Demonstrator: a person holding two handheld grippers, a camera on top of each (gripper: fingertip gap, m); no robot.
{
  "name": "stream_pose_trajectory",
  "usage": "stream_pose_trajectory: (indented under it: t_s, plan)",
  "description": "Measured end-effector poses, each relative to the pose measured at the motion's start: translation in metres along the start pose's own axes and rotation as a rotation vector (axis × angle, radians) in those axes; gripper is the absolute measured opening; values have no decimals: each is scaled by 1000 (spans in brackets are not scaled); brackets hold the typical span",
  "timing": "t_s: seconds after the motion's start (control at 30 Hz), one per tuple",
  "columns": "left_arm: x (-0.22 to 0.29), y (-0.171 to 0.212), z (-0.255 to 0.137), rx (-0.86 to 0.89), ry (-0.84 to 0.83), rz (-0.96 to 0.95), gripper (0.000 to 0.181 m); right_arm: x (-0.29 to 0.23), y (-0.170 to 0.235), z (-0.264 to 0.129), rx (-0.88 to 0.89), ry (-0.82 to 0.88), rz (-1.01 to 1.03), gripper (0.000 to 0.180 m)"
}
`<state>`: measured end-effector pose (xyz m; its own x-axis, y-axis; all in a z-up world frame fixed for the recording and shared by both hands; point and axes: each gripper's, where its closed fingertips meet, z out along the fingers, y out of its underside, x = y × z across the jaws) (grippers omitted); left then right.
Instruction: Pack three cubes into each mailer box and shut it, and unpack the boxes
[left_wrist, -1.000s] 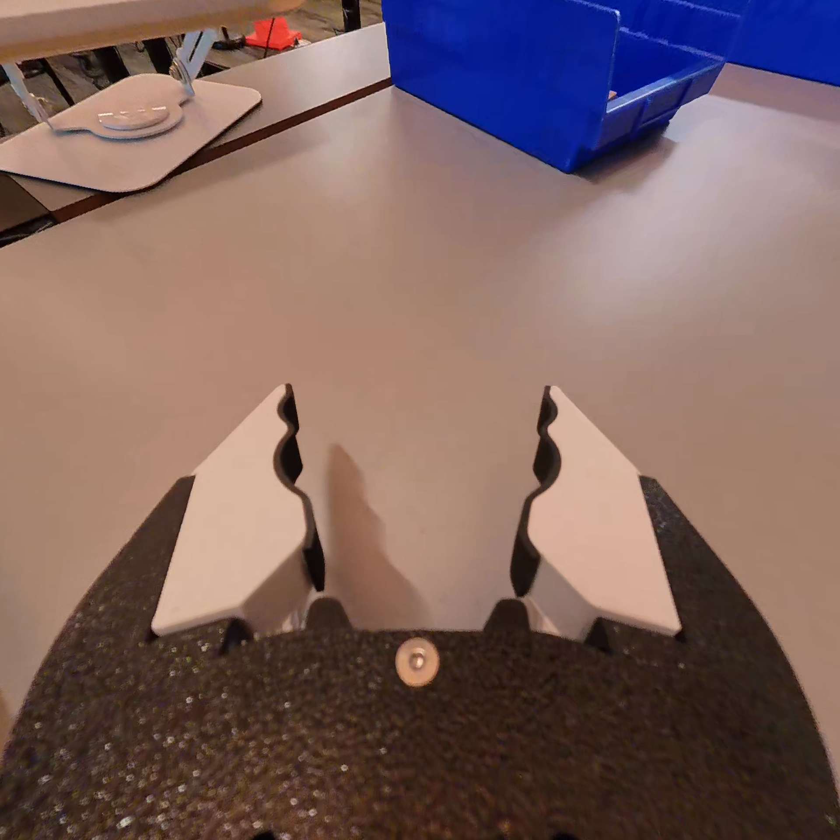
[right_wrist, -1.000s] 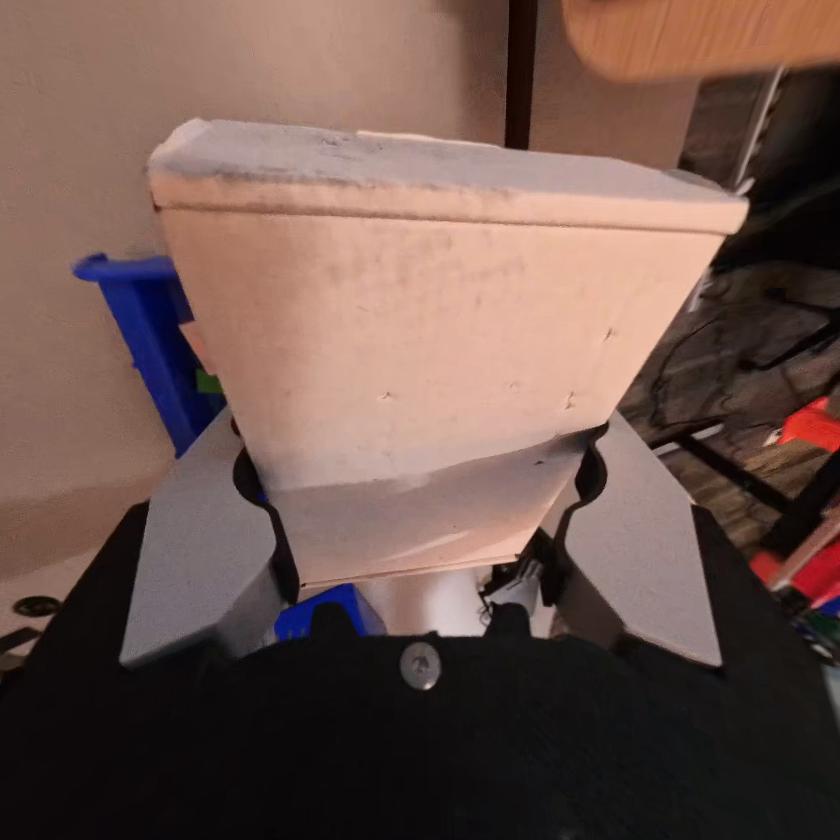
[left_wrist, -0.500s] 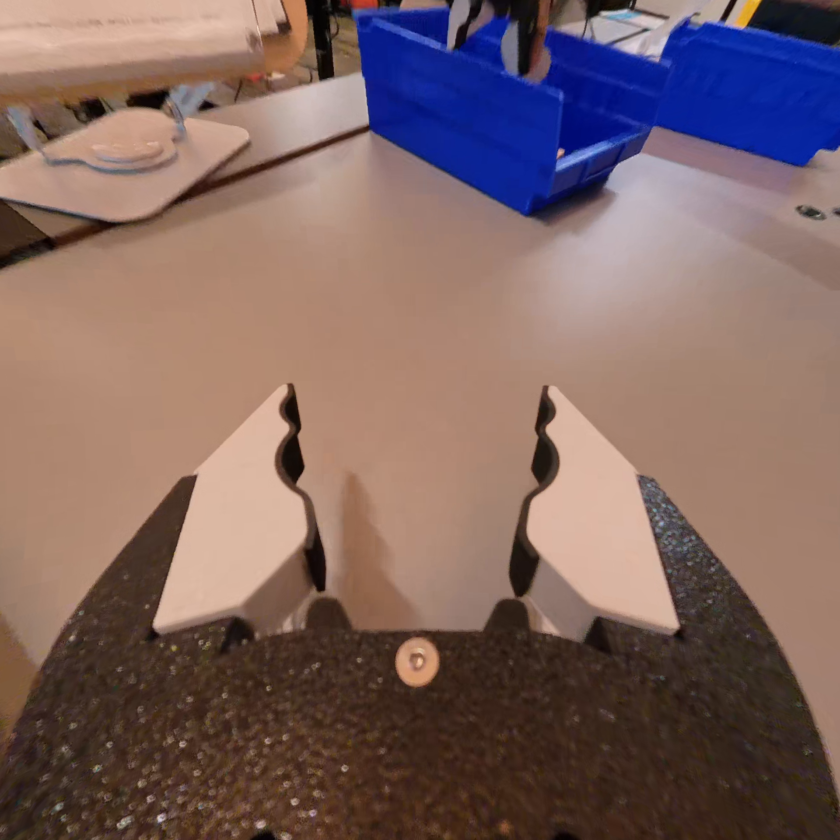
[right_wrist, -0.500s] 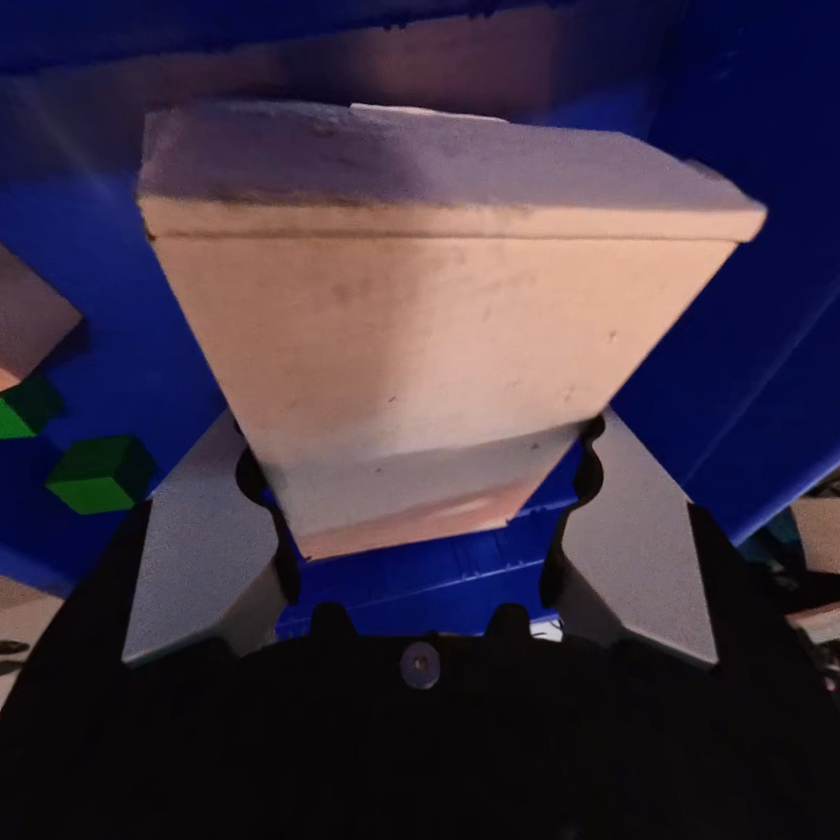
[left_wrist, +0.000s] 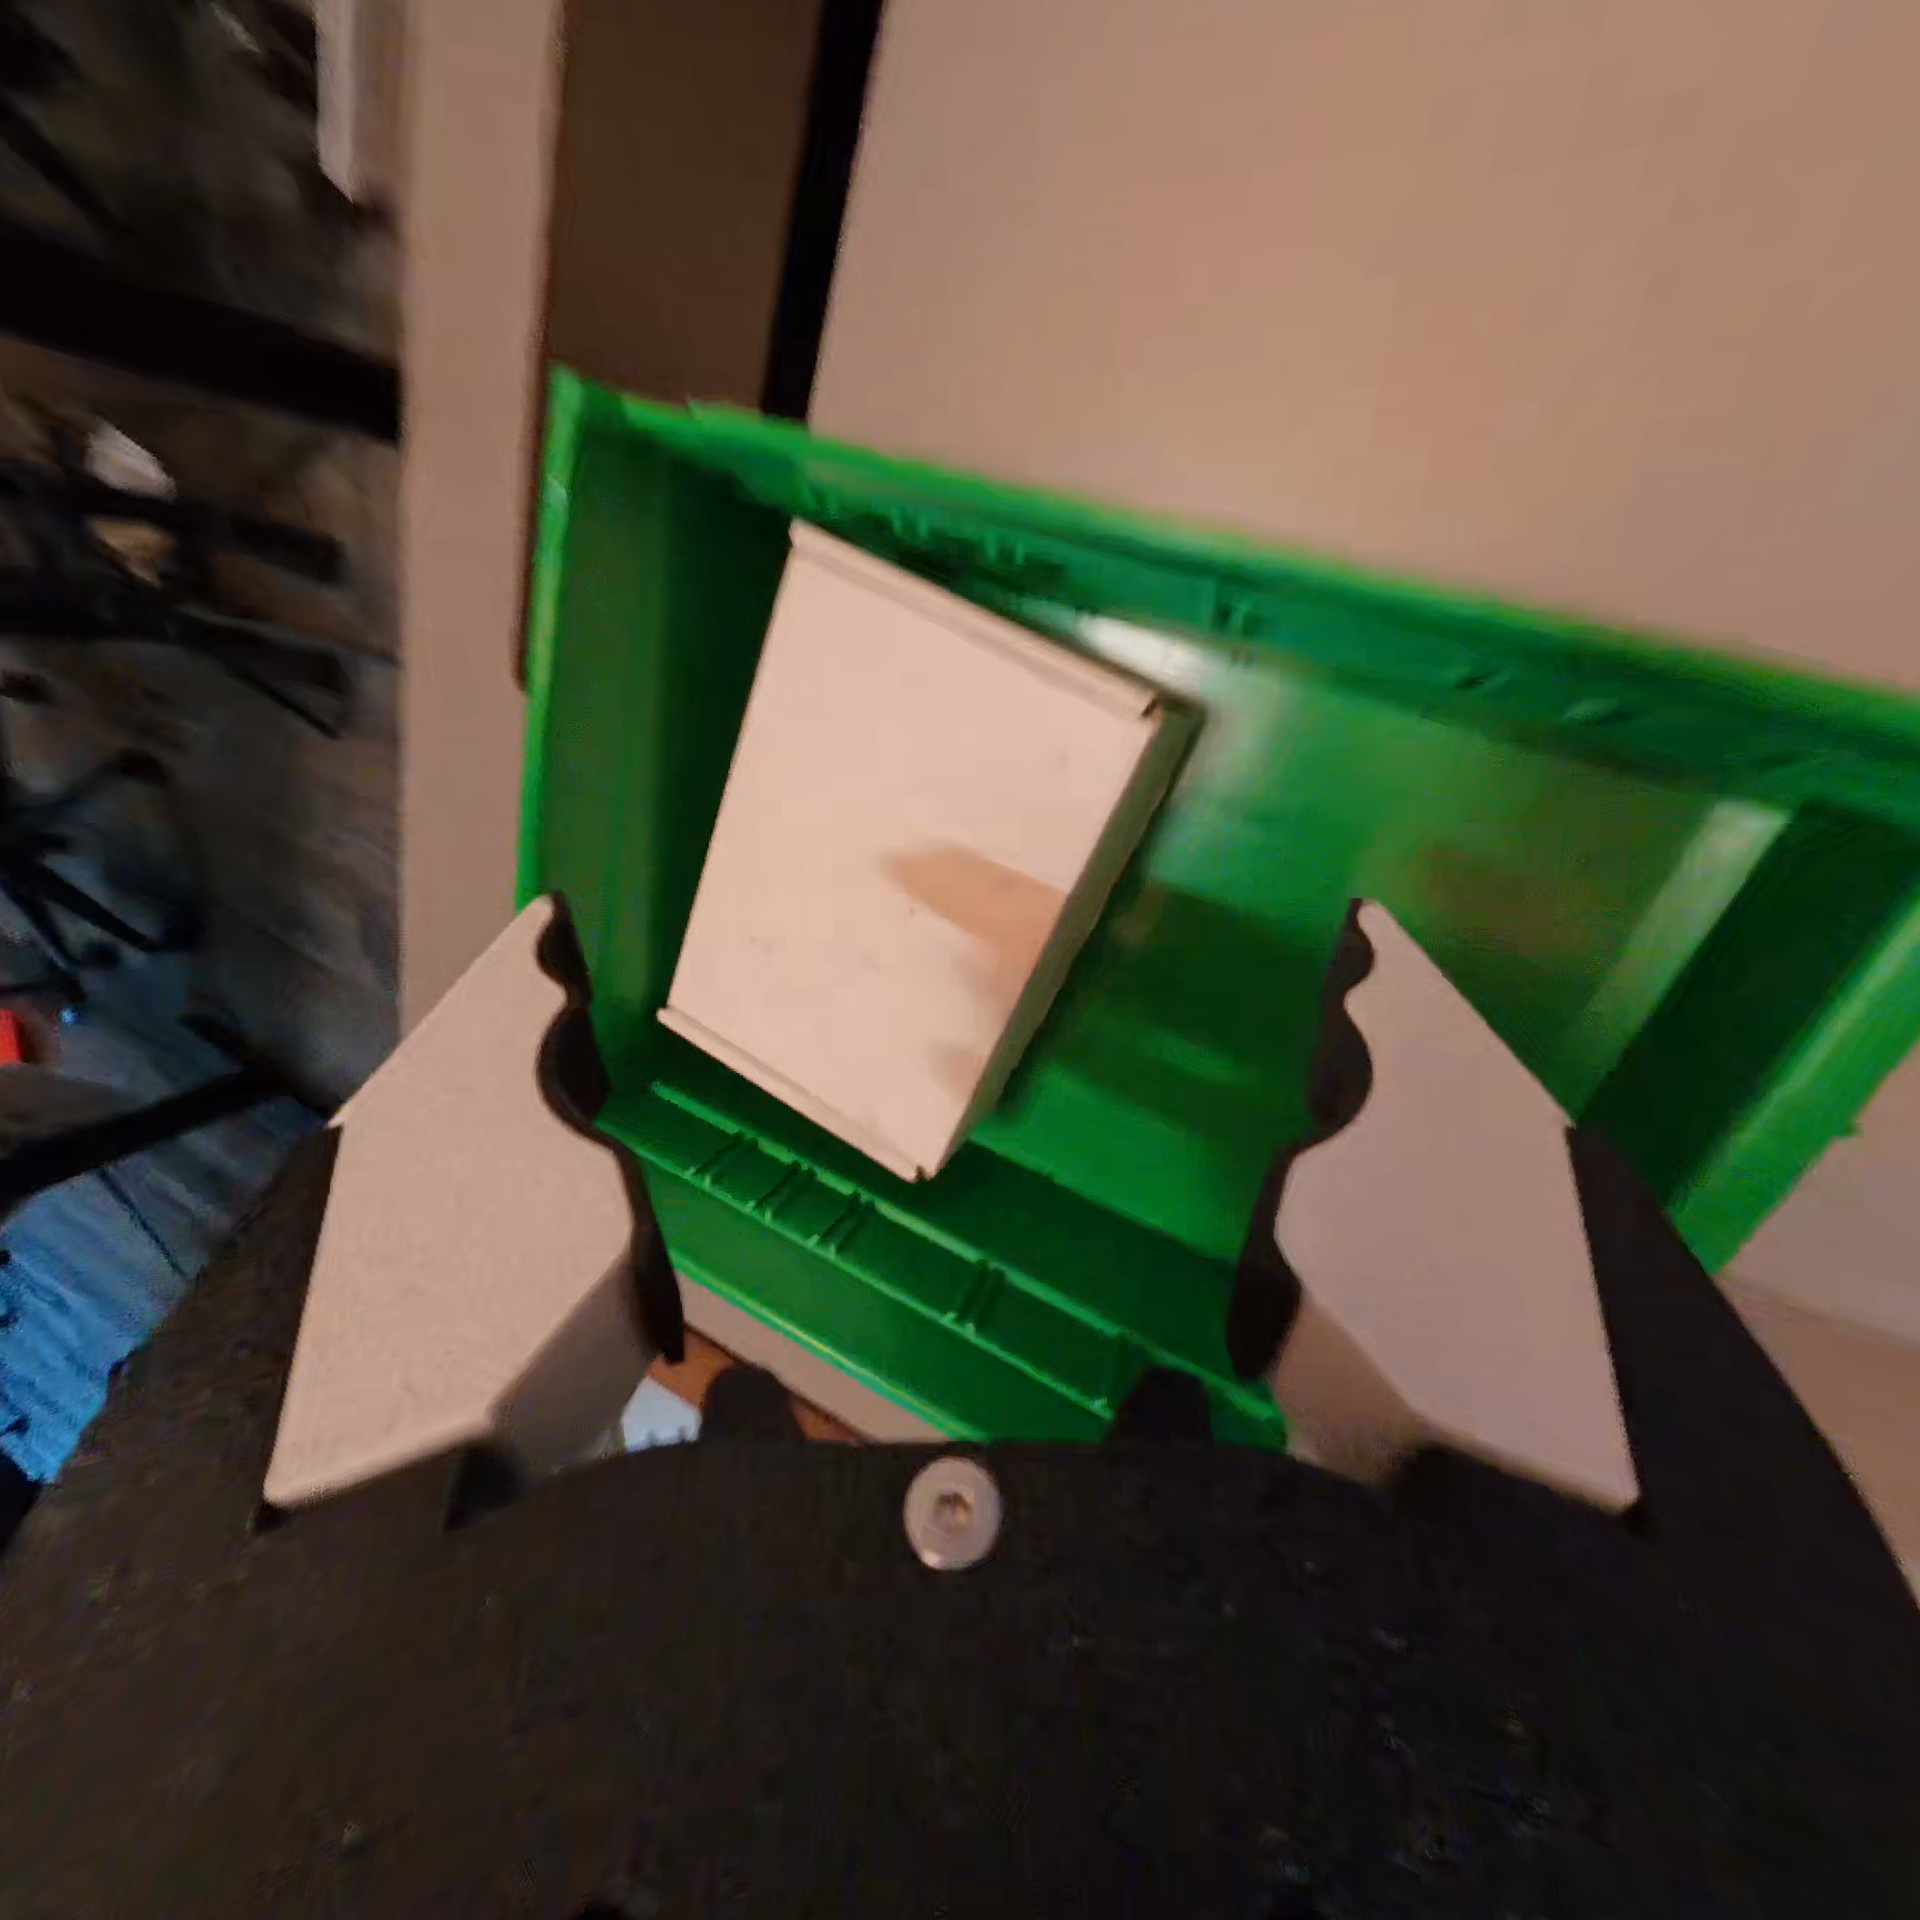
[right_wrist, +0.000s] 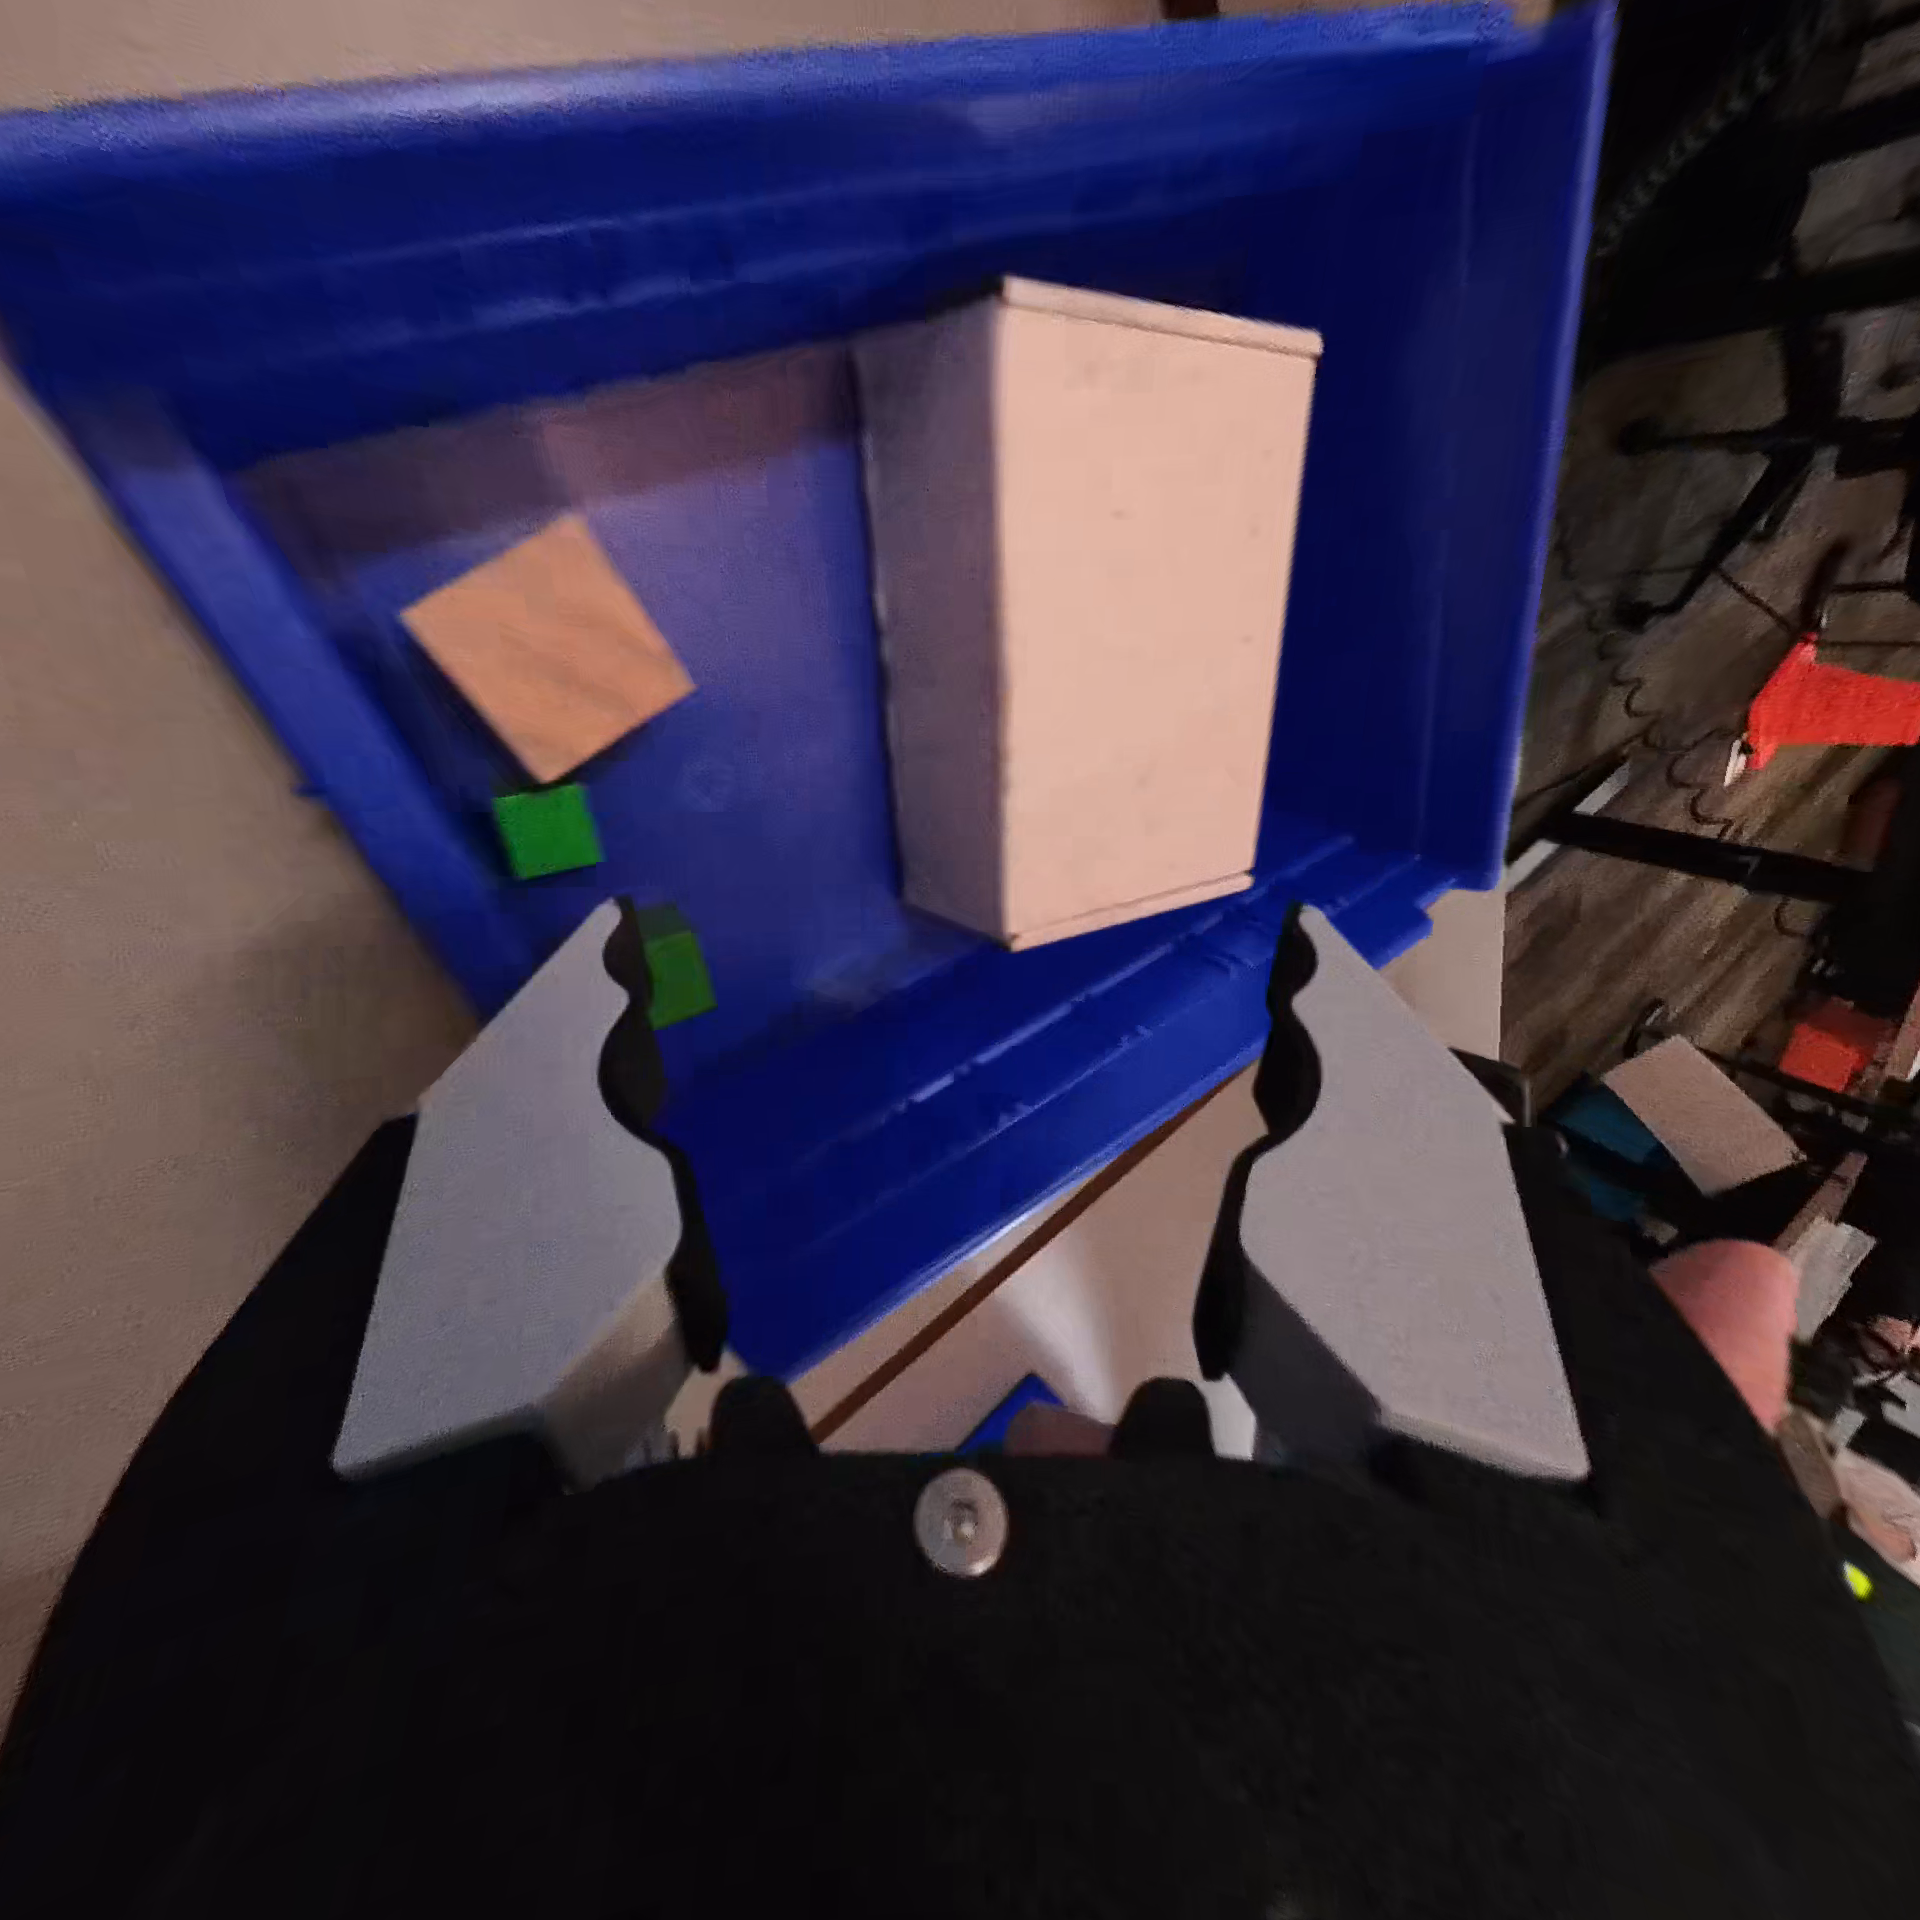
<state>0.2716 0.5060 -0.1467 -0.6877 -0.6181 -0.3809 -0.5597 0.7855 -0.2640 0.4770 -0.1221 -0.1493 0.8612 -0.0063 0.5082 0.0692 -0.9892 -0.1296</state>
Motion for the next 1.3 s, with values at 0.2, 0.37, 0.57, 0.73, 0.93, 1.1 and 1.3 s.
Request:
stream_pose_trajectory:
  t_s: [0.2, 0.37, 0.57, 0.73, 0.93, 1.1, 1.3]
  plan:
    - [-17, 27, 63, -219, 104, 132, 144, -91, 20, -33, 41, -3, -49, 121]
    - [-11, 49, 91, -336, 199, 151, 136, -152, 26, -39, 113, -88, -14, 120]
    - [-24, 53, 107, -309, 127, 91, 132, -176, 4, -40, 172, -44, 59, 119]
    - [-20, 51, 102, -340, 162, 9, 129, -186, -46, -44, 305, 7, 97, 116]
    - [-11, 56, 75, -424, 145, 34, 118, -196, -64, -40, 324, 52, 61, 117]
    - [8, 62, 66, -422, 162, -47, 116, -212, -75, -42, 387, 14, 41, 116]
    - [5, 52, 68, -350, 172, -116, 136, -217, -64, -45, 360, 8, 26, 117]
